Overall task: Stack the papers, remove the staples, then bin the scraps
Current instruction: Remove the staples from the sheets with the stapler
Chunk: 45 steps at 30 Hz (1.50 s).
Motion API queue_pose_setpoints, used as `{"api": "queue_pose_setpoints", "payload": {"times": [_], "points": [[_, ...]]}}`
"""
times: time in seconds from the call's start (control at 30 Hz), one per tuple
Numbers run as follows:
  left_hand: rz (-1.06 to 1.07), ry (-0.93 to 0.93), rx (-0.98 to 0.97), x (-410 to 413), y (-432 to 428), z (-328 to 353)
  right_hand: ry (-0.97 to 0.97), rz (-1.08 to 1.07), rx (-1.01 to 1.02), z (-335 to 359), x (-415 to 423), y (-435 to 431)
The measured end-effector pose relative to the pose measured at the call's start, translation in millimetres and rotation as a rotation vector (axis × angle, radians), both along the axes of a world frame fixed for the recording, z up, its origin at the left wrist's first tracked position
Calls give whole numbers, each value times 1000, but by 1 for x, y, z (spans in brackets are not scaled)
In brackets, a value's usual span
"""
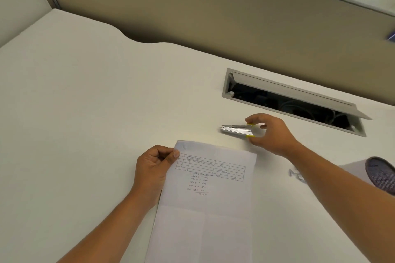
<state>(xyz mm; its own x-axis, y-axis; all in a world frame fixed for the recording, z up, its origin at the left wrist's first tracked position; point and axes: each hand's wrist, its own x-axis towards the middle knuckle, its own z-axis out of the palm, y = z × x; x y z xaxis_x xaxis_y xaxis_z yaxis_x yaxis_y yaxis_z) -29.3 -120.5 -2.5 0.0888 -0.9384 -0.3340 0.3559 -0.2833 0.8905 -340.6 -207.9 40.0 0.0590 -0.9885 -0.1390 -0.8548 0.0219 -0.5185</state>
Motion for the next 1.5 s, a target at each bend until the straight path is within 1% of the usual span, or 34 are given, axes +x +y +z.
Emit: {"api": "queue_pose_setpoints", "payload": {"times": [0.23,0.3,0.37,0.43,0.5,0.53,0.6,0.67,0.77,0.8,0.83,0.9,0.97,1.13,1.3,1.4,1.5], "points": [[12,-15,18,-2,-1,1,75,-42,13,-8,-6,3],[13,-18,31,-3,-1,4,89,-90,-40,-4,-4,10],[3,-10,51,-3,1,8,31,-193,-163,7,4,27],[-19,-27,60,-2,5,12,-83,-277,-249,22,20,56],[-53,-88,18,-4,13,20,-237,-347,-214,38,41,91],[-57,-181,-52,-5,20,27,-323,-388,-159,46,52,110],[-17,-469,-302,-7,38,50,-532,-440,-31,65,74,148],[35,-692,-625,-9,55,80,-754,-439,63,87,91,179],[9,-969,-1125,-8,86,124,-1014,-431,159,130,113,214],[-5,-1039,-1254,-7,94,134,-1088,-407,172,144,120,222],[-19,-1085,-1340,-5,102,143,-1151,-363,176,157,125,230],[-7,-1146,-1458,-2,115,158,-1228,-255,182,178,131,243],[30,-1180,-1549,1,125,170,-1224,-183,161,190,136,254],[103,-1219,-1681,6,145,191,-1213,-125,77,203,143,275],[95,-1185,-1658,7,164,200,-1163,-80,18,209,145,288],[119,-1178,-1669,8,172,203,-1139,-81,11,211,144,293],[102,-1195,-1631,9,178,205,-1148,-85,27,212,144,297]]}}
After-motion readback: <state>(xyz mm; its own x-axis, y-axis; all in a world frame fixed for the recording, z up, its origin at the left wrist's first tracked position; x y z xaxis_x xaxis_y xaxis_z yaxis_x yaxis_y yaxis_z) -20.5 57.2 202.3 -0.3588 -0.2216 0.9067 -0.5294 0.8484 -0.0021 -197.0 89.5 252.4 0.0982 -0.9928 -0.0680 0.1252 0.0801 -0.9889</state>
